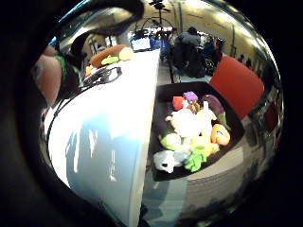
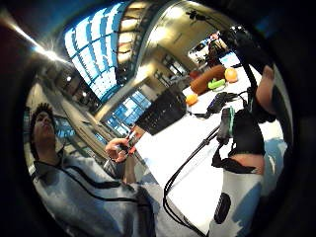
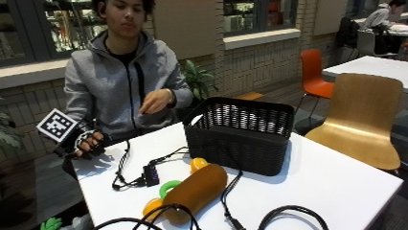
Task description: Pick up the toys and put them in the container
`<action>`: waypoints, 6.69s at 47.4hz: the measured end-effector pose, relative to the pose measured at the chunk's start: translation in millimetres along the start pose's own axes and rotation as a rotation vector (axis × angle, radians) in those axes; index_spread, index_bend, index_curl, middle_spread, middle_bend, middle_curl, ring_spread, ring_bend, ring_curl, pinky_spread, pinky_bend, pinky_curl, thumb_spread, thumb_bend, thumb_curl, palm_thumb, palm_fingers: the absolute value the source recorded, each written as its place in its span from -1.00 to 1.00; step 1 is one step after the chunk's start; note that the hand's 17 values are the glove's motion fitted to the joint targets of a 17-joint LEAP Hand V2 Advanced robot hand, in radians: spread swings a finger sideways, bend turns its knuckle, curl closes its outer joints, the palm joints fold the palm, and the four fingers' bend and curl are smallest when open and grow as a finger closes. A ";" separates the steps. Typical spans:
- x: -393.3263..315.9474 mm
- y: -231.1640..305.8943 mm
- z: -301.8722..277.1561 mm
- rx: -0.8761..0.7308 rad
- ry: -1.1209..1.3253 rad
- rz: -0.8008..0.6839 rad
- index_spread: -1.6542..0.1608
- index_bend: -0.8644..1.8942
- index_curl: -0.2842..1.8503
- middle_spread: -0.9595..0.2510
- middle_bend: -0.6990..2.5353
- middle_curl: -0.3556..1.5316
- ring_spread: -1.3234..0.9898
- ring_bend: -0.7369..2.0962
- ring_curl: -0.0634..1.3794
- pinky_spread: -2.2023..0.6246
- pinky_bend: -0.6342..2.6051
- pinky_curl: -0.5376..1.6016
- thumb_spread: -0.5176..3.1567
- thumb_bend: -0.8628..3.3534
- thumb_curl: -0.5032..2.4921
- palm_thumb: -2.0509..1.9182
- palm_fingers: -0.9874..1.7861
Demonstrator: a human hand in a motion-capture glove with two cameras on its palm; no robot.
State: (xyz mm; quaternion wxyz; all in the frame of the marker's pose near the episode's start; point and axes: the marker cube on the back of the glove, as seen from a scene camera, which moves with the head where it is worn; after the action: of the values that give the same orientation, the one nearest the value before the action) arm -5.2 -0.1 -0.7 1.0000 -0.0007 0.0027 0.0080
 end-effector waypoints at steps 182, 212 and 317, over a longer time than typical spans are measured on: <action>-25.7 -240.0 206.6 -0.846 0.576 -0.107 0.48 0.02 -0.36 0.60 -0.52 -0.45 0.06 -0.42 -0.83 0.53 -0.36 -0.14 -0.10 -0.60 -0.44 0.11 -0.50; -32.8 -233.7 240.5 -0.785 0.509 -0.092 0.43 0.29 -0.26 0.53 -0.53 -0.51 0.05 -0.42 -0.87 0.54 -0.41 -0.15 -0.05 -0.59 -0.44 0.10 -0.53; 8.5 -306.1 168.8 -0.836 0.529 0.097 0.54 -0.28 -0.47 0.60 -0.48 -0.38 0.05 -0.37 -0.69 0.54 -0.34 -0.16 -0.03 -0.60 -0.46 0.17 -0.42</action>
State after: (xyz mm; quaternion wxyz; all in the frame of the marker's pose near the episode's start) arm 9.1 -305.8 168.5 0.8775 -0.4036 0.2531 0.0547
